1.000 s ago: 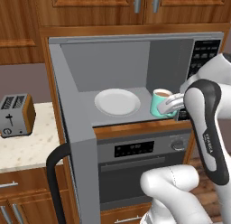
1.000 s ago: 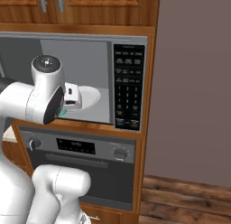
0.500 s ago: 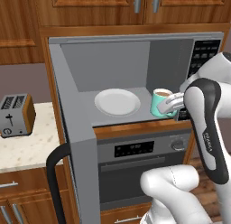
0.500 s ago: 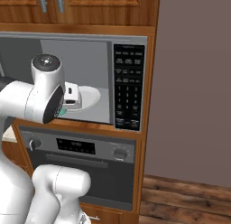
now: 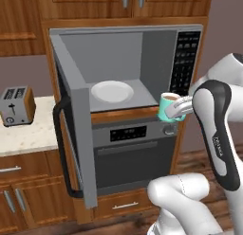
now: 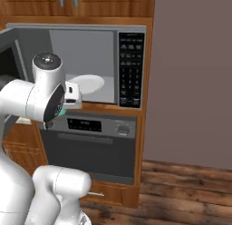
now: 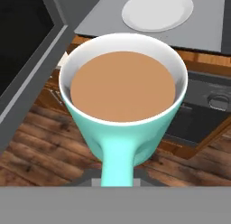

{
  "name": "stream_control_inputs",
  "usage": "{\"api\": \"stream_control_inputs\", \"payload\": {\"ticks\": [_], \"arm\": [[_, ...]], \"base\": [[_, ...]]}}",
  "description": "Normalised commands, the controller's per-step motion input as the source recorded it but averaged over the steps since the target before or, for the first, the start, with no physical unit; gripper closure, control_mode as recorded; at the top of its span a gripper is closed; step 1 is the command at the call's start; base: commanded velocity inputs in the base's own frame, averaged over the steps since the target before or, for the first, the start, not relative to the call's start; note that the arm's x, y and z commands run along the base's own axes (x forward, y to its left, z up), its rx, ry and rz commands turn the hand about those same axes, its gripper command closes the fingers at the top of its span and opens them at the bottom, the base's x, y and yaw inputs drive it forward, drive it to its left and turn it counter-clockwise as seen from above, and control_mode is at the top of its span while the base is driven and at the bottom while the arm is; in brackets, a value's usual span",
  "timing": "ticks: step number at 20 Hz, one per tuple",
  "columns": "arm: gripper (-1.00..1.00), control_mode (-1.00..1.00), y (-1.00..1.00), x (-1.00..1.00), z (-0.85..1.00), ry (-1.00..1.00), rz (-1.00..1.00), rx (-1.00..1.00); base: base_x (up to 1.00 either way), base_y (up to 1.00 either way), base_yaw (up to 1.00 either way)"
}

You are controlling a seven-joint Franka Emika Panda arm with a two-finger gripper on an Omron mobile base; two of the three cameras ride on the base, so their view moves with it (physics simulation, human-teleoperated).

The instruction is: Pick the cup of tea, navigate to the dining table, and place it on the saucer.

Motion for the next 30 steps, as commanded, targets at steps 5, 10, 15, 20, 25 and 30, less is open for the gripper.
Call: {"api": "stream_control_inputs", "payload": {"ticks": [5,10,15,20,25,30], "arm": [[1.00,1.00,0.00,0.00,0.00,0.00,0.00,0.00],[1.00,1.00,0.00,0.00,0.00,0.00,0.00,0.00],[1.00,1.00,0.00,0.00,0.00,0.00,0.00,0.00],[1.00,1.00,0.00,0.00,0.00,0.00,0.00,0.00],[1.00,1.00,0.00,0.00,0.00,0.00,0.00,0.00],[1.00,1.00,0.00,0.00,0.00,0.00,0.00,0.00]], "base": [[-0.83,-0.19,-0.05],[-0.21,-0.23,0.37],[-0.02,-0.13,0.78],[-0.35,-0.14,0.91],[-1.00,-0.79,0.32],[-0.95,-0.91,0.02]]}}
